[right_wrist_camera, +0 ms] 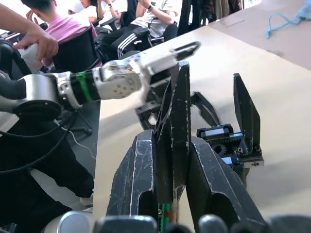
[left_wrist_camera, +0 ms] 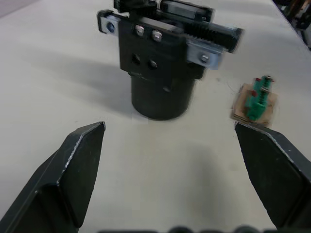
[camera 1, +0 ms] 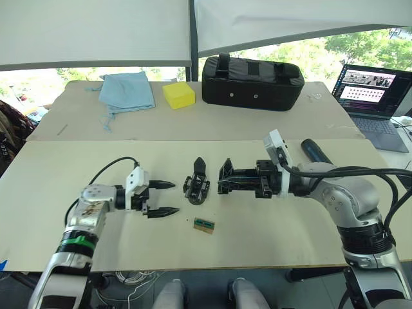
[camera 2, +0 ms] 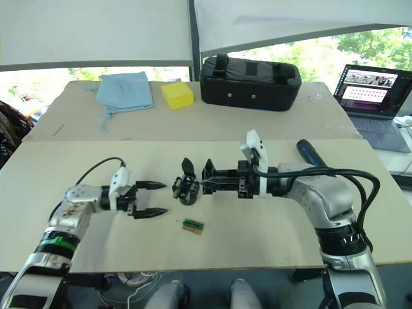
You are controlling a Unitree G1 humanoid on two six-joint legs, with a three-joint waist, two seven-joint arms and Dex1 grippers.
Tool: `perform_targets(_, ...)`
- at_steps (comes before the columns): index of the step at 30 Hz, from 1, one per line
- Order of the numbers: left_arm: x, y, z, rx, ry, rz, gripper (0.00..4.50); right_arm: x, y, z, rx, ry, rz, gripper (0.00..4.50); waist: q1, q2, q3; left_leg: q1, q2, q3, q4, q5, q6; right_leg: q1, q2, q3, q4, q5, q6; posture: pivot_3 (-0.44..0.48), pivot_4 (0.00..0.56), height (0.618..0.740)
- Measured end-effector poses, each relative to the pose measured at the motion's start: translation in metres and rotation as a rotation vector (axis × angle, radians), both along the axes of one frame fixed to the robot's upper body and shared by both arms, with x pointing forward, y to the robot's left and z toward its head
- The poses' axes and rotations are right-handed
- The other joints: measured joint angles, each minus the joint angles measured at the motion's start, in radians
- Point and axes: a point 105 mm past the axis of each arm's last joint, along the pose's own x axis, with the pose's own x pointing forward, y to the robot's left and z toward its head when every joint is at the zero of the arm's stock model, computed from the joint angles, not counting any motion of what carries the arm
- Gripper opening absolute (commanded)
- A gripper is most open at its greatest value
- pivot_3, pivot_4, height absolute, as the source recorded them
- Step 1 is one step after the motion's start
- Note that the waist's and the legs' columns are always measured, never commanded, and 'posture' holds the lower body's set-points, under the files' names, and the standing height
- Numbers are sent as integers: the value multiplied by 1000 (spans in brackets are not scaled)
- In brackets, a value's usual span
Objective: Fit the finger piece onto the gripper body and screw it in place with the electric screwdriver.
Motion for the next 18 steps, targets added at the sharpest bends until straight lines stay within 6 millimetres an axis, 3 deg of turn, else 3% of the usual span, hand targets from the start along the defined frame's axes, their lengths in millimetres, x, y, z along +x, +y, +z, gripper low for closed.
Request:
perform_targets(7,14,-21,-10,-3,4,-15,4500,-7,-2,-5,-12,-13,11,412,-6,0,0,0,0,-1,0,0,0,0,0,0,0,0,0,0,150,740)
perform_targets(18,18,-41,-14,-33,14,-52,4500,-10,2,-4,-4,-29,-6,412,-5,0,0,0,0,-2,1,0,0,1,0,0,0,0,0,0,150,740)
